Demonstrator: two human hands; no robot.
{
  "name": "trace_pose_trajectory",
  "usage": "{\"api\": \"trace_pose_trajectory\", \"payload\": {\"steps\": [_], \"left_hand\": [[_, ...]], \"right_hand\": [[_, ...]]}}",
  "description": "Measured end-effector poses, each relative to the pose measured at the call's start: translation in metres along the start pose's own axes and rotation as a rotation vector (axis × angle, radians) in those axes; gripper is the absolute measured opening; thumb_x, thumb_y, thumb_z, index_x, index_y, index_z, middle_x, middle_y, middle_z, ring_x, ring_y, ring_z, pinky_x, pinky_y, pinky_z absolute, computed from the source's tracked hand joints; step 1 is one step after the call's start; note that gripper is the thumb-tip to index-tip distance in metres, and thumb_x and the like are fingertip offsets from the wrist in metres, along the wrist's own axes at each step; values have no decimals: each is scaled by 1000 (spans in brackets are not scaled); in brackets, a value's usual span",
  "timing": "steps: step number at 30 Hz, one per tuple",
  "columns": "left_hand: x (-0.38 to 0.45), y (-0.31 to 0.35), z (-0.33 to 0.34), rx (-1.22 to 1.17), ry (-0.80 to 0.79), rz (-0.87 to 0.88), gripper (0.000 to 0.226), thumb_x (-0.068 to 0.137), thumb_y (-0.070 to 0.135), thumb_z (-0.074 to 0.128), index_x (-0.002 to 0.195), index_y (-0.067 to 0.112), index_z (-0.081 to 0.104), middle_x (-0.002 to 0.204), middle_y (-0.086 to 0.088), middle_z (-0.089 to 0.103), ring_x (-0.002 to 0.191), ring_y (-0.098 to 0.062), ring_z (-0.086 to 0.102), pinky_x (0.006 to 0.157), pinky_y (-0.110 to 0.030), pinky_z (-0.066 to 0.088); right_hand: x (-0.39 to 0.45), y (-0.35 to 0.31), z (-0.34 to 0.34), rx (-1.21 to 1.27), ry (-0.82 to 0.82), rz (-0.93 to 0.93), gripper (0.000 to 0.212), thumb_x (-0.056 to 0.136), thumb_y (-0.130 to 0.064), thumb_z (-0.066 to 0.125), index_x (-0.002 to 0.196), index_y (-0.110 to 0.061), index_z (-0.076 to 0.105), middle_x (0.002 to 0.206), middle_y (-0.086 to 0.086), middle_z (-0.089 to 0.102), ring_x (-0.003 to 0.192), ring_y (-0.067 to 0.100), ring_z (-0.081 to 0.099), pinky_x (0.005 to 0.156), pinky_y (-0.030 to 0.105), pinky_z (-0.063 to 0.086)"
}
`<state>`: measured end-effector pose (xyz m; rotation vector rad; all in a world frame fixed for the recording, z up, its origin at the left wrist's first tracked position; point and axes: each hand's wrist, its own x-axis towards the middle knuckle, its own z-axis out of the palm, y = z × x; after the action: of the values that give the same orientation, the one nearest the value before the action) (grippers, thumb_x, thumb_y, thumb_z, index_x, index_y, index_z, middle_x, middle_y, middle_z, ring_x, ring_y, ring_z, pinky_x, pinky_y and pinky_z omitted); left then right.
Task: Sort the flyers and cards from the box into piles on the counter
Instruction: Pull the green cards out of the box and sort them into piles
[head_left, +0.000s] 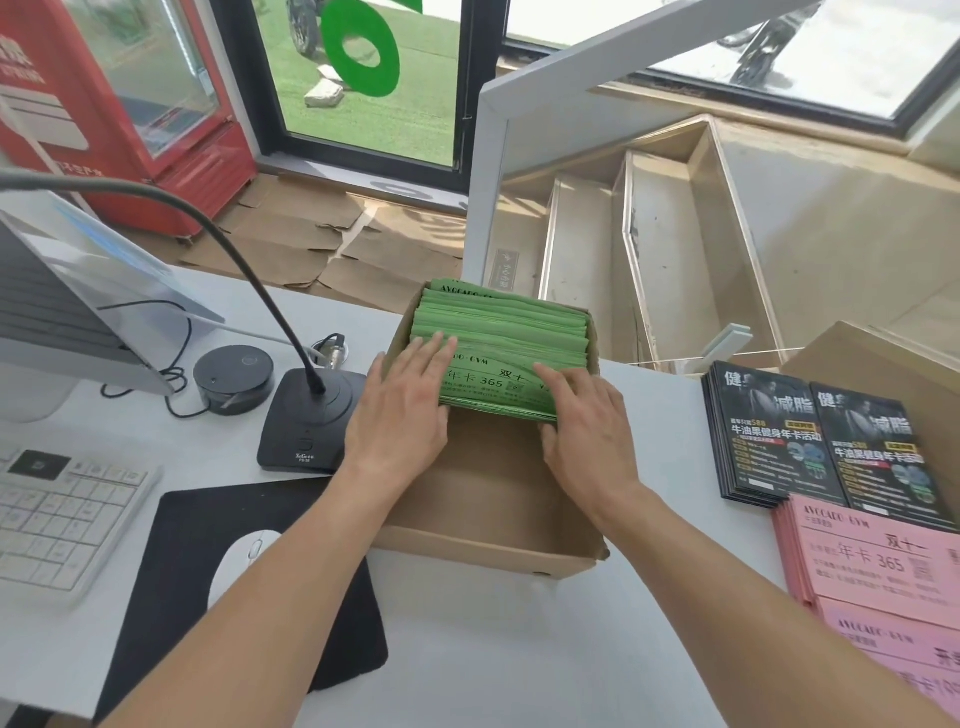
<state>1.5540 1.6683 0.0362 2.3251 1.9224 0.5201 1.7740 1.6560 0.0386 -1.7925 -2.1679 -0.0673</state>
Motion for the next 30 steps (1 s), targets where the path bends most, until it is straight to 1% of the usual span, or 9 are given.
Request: {"api": "trace_pose_trajectory", "payload": {"steps": [5,10,14,16,19,21,23,25,30], "left_hand": [[-1,2,-2,6,-7,-10,82,92,23,63,160,24,18,160,6,37,153,-14,21,125,-47,17],[-2,5,-4,45,-24,-16,71,92,26,63,156,24,32,136,2,62,136,-17,47,122,-50,22],[-1,7,-8,63,-24,-16,58,95,26,61,150,26,42,116,-1,71,120,-21,59,118,-49,26],[-2,8,-10,51,1,-19,54,96,24,62,147,26,46,114,-1,72,115,-22,61,117,-48,27],[-2,9,-18,-133,132,-45,46,95,19,65,139,25,56,116,0,73,112,-21,61,117,-40,26],[-4,13,-26,-365,296,-45,38,93,14,70,130,20,64,114,2,73,111,-6,56,113,-30,28],[-10,21,-35,-565,440,-21,32,91,12,73,121,19,67,109,6,71,107,1,54,104,-29,41],[-16,37,-48,-698,496,15,26,91,12,73,115,22,68,107,12,67,105,-8,61,94,-31,49],[-33,118,-60,-701,424,313,10,90,6,73,98,11,71,97,3,69,94,-19,65,85,-33,52]], "right_hand": [[0,-2,-2,-12,-41,-6,77,77,-4,67,148,-21,42,116,0,64,104,26,55,109,37,34],[-1,-1,-3,-7,-20,-8,77,75,-4,68,146,-20,43,112,0,63,102,24,55,106,37,37],[1,-3,-4,-21,-112,25,71,76,2,59,141,-26,49,74,-4,66,76,20,63,116,29,25],[2,-6,-7,43,-109,46,70,76,3,56,139,-28,49,71,-3,67,75,21,63,114,30,30],[-4,-7,-17,265,76,53,56,83,1,63,130,-28,56,88,-1,72,80,24,63,84,35,50],[-10,-9,-28,380,306,-30,45,85,0,68,120,-27,59,93,-3,72,79,23,66,70,37,54],[-15,-9,-49,434,500,-108,41,88,1,68,115,-27,56,95,-2,72,80,22,68,68,37,55],[-20,-3,-78,443,608,-125,39,90,0,67,116,-26,54,96,-2,73,83,21,69,70,33,54],[-73,52,-131,543,600,156,35,96,-14,63,125,-30,51,107,-12,70,100,2,64,85,19,47]]}}
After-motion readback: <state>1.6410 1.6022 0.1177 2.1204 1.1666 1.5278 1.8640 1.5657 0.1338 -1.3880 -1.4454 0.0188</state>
